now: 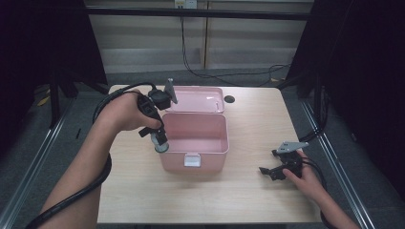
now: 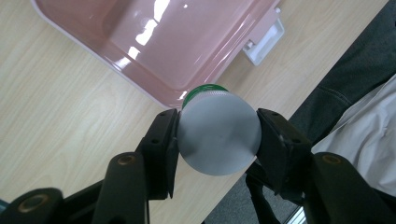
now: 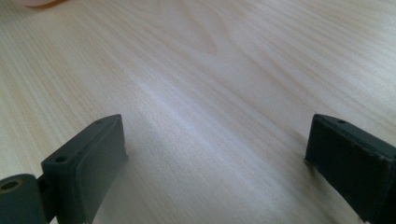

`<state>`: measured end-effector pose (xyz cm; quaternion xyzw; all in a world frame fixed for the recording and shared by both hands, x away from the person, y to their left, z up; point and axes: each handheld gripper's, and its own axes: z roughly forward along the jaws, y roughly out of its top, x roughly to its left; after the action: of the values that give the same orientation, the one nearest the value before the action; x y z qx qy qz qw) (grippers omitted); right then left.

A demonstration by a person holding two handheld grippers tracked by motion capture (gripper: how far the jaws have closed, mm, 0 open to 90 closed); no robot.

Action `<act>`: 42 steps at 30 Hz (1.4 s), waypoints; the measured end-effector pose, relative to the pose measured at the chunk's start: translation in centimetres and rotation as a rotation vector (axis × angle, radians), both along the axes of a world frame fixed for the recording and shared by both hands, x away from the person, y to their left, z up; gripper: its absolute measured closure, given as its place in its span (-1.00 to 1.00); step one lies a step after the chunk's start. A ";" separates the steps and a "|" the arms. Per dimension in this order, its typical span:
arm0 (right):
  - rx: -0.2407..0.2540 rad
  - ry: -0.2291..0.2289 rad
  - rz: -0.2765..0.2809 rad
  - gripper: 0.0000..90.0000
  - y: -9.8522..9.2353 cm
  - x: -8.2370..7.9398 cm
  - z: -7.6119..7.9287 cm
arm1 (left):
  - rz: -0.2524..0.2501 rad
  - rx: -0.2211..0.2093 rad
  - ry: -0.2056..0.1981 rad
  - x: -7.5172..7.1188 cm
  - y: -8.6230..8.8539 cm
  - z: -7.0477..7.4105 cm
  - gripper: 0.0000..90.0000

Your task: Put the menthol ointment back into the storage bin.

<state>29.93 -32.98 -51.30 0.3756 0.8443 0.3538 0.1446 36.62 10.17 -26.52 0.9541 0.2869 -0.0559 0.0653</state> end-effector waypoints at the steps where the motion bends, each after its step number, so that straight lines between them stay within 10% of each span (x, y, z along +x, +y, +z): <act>1: 0.000 0.001 -0.001 -0.90 0.0 0.0 0.0 | -0.008 0.003 -0.001 0.2 0.0 0.2 0.12; 24: 0.001 0.001 -0.001 -0.90 0.0 0.0 0.0 | 0.062 0.014 -0.030 2.7 -2.6 0.4 0.12; 42: -0.001 0.000 0.001 -0.90 0.0 0.0 0.0 | 0.246 0.028 0.001 4.5 -5.4 -1.4 0.12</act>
<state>29.93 -32.99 -51.30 0.3749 0.8447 0.3535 0.1447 41.12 4.79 -27.95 0.9125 0.4024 -0.0441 0.0582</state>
